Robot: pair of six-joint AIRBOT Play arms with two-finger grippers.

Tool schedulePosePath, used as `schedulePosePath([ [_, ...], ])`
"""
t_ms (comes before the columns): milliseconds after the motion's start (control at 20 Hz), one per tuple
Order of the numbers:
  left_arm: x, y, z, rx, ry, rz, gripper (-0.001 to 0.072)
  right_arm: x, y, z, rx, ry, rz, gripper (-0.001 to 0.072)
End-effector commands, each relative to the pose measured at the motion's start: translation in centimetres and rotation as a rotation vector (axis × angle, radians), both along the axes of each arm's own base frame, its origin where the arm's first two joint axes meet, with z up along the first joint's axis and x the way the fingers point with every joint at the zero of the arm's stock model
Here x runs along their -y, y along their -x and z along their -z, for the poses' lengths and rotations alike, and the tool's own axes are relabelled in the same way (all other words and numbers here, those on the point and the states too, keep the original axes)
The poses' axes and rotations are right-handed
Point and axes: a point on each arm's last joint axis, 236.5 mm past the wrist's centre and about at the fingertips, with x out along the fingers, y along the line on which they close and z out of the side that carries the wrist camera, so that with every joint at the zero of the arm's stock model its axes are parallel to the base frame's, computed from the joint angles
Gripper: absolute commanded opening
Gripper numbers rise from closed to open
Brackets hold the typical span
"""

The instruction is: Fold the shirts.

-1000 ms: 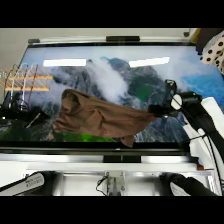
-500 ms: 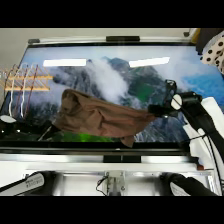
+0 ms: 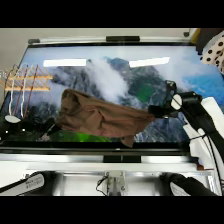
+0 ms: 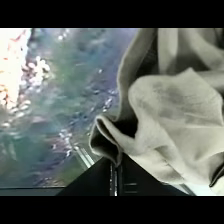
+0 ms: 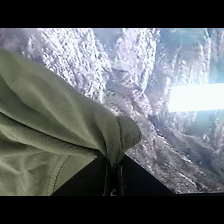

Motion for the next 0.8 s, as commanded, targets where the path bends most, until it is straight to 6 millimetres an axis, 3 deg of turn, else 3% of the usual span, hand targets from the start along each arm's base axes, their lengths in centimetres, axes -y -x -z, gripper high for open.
schedulePosePath([
  [0,0.1,0.1,-0.8,0.010,0.006,0.017,0.0030,0.1,0.2,0.0,-0.008,0.002,0.000,0.0070],
  [150,0.1,-1.5,-5.1,0.118,-0.009,0.097,0.0029,0.1,0.3,-0.8,0.005,0.004,-0.011,0.0070],
  [300,-1.0,-5.2,-14.5,0.364,-0.108,0.128,0.0029,0.3,-0.9,-5.3,0.121,0.018,-0.055,0.0070],
  [400,-1.8,-7.2,-23.0,0.569,-0.199,0.105,0.0028,1.1,-2.0,-10.4,0.259,0.041,-0.055,0.0070],
  [500,-2.1,-7.6,-31.8,0.768,-0.276,0.068,0.0029,1.8,-2.8,-16.9,0.429,0.051,-0.046,0.0070],
  [650,-2.1,-6.3,-43.8,1.054,-0.363,-0.032,0.0029,2.8,-2.8,-27.8,0.727,0.052,-0.024,0.0070],
  [750,-2.0,-4.7,-49.5,1.203,-0.389,-0.105,0.0029,3.1,-1.9,-34.5,0.914,0.033,-0.011,0.0070],
])
